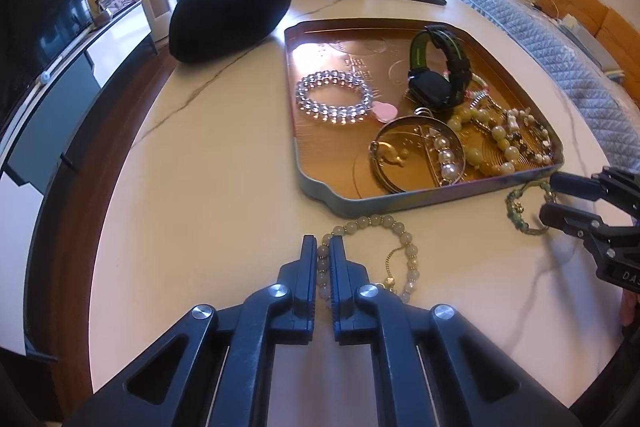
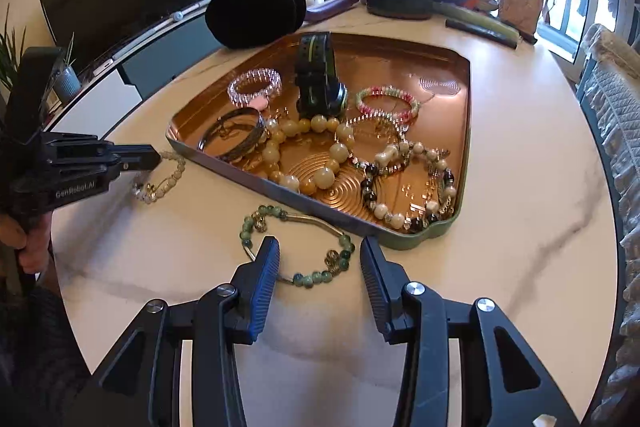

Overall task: Organize jewelry
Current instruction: 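Close the left gripper on the white bead bracelet while the right closes on the green bracelet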

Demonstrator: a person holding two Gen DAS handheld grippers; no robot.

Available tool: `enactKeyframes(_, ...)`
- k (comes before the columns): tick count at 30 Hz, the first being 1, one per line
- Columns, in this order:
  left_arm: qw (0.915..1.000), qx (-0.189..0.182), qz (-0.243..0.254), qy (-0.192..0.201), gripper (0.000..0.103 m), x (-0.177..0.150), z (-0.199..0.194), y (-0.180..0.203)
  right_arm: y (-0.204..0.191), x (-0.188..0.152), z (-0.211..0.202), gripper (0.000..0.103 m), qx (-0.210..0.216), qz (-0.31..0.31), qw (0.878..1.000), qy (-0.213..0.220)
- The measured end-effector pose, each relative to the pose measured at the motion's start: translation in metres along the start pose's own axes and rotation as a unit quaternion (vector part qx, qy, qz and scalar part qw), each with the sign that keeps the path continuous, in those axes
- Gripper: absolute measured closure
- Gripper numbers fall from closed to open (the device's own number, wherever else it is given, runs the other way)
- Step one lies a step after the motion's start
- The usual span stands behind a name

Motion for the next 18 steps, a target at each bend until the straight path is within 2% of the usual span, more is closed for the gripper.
enactKeyframes(1, 1.0000, -0.002, 0.003, 0.000, 0.097, 0.000, 0.000, 0.001, -0.001, 0.000, 0.000, 0.063, -0.004, -0.006, 1.000, 0.002)
enactKeyframes(2, 1.0000, -0.003, 0.005, -0.001, 0.097, -0.002, -0.001, 0.002, -0.002, -0.001, 0.001, 0.069, -0.014, -0.015, 1.000, 0.003)
enactKeyframes(3, 1.0000, -0.004, 0.007, -0.001, 0.097, -0.002, -0.001, 0.003, -0.002, 0.000, 0.001, 0.077, -0.033, -0.026, 0.999, 0.003)
enactKeyframes(4, 0.9999, -0.005, 0.009, -0.002, 0.097, -0.003, -0.001, 0.004, -0.003, 0.000, 0.001, 0.092, -0.031, -0.027, 0.999, 0.004)
enactKeyframes(12, 0.9996, -0.013, 0.024, -0.008, 0.097, -0.011, -0.007, 0.013, -0.008, -0.004, -0.004, 0.093, 0.000, -0.030, 1.000, 0.001)
enactKeyframes(18, 0.9986, -0.048, 0.021, -0.006, 0.097, -0.022, -0.024, 0.023, -0.011, -0.014, -0.022, 0.094, 0.027, -0.015, 0.999, 0.004)
Point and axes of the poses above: each gripper's, at about its wrist camera, not at the fingertips, and z roughly the way its jaws point, y to its right, x to its top, the point moved 6 cm from there along z, roughly the way its jaws point, and after that the axes turned 3 degrees about -z, right-handed, at the moved point
